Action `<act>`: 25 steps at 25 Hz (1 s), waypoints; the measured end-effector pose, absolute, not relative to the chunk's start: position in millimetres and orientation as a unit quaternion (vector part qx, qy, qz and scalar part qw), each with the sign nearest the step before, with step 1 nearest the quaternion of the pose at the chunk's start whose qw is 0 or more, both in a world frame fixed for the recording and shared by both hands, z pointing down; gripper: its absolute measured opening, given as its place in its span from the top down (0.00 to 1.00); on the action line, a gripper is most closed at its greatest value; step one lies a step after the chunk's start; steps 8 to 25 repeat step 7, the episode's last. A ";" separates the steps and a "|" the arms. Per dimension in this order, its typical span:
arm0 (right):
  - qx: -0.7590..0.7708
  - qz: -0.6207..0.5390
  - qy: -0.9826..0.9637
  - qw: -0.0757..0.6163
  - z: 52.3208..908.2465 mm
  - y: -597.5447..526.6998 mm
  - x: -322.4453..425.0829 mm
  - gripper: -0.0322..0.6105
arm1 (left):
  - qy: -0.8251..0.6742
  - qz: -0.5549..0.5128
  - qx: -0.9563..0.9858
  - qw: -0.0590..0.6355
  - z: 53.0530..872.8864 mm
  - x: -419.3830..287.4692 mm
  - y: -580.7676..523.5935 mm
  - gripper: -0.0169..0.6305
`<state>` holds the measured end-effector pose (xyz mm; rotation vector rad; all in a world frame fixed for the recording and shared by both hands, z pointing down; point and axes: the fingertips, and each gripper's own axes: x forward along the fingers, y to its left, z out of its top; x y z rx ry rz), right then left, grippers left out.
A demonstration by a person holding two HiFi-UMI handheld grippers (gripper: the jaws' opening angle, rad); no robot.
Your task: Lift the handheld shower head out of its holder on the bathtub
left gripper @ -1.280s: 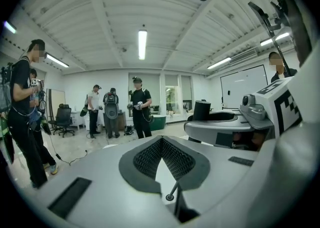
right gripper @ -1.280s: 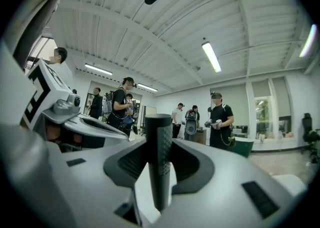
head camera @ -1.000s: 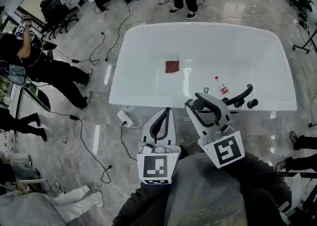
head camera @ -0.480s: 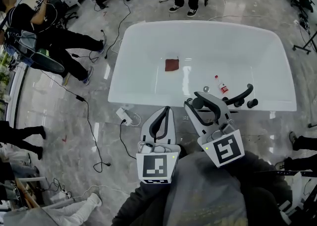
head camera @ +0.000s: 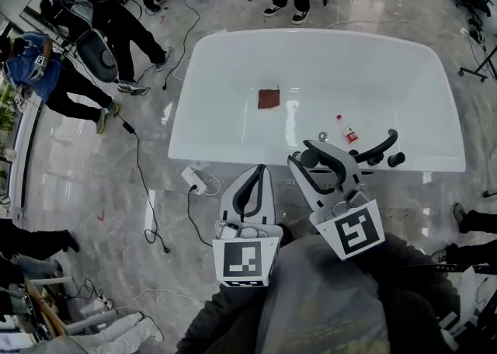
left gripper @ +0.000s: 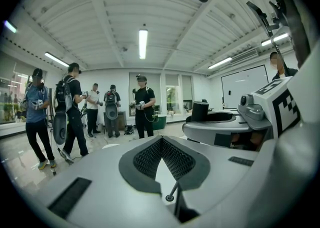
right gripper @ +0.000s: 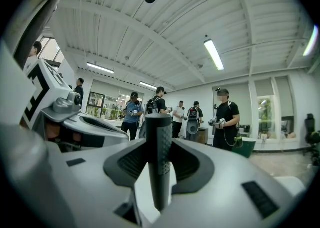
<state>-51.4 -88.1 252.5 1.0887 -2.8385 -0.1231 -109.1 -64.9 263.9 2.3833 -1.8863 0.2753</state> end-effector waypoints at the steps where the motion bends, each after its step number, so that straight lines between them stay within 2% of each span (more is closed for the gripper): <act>1: 0.357 -0.040 -0.932 0.050 252.5 -88.1 -51.7 0.73 | -0.618 0.090 0.780 0.046 264.0 -109.6 -64.9 0.97; 25: 0.355 -0.043 -0.933 0.049 249.7 -89.4 -49.6 0.73 | -0.618 0.090 0.779 0.054 261.1 -105.8 -66.0 0.97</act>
